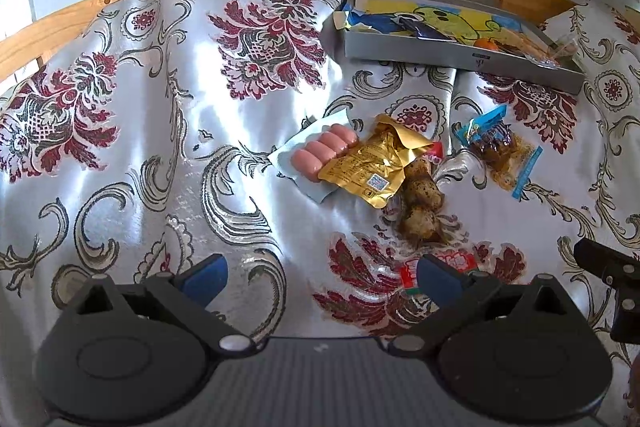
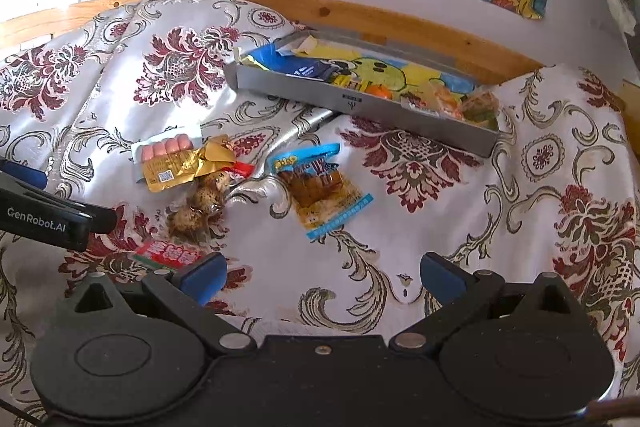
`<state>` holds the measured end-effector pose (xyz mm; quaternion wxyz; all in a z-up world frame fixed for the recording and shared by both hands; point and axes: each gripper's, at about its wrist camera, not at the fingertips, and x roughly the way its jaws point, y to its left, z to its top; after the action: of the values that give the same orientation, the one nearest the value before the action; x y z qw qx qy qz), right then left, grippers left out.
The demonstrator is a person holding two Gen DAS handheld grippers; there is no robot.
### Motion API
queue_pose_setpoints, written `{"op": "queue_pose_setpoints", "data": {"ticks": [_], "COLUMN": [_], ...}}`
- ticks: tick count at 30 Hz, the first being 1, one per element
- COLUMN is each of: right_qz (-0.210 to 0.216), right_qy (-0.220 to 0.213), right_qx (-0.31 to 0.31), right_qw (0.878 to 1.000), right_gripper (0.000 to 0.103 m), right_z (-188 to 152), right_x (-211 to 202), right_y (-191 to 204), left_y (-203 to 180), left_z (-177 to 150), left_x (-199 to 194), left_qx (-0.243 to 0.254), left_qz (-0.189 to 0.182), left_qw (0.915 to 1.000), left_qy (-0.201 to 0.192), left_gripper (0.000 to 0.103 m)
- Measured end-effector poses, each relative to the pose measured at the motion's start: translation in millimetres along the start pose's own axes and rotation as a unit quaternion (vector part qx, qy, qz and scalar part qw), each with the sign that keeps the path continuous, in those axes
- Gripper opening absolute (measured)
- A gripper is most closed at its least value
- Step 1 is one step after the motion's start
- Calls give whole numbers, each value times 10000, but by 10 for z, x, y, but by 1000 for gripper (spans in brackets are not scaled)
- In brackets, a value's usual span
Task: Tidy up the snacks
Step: 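Move both open tools back over the remaining snacks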
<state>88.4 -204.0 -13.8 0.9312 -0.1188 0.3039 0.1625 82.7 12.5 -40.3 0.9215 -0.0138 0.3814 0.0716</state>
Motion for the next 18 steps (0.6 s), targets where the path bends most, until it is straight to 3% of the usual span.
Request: {"op": "queue_pose_setpoints", "data": {"ticks": [18], "right_qz": [182], "right_qy": [279], "right_qx": [349], "right_qw": [9988], "right_gripper": [102], "right_z": [24], "right_x": [131], "right_y": [-107], "left_y": [-60], "left_z": [86], "left_x": [11], "left_qx": [-99], "left_qz": [40], "left_qw": [9997], "left_qy": [-209], "left_gripper": [102]}}
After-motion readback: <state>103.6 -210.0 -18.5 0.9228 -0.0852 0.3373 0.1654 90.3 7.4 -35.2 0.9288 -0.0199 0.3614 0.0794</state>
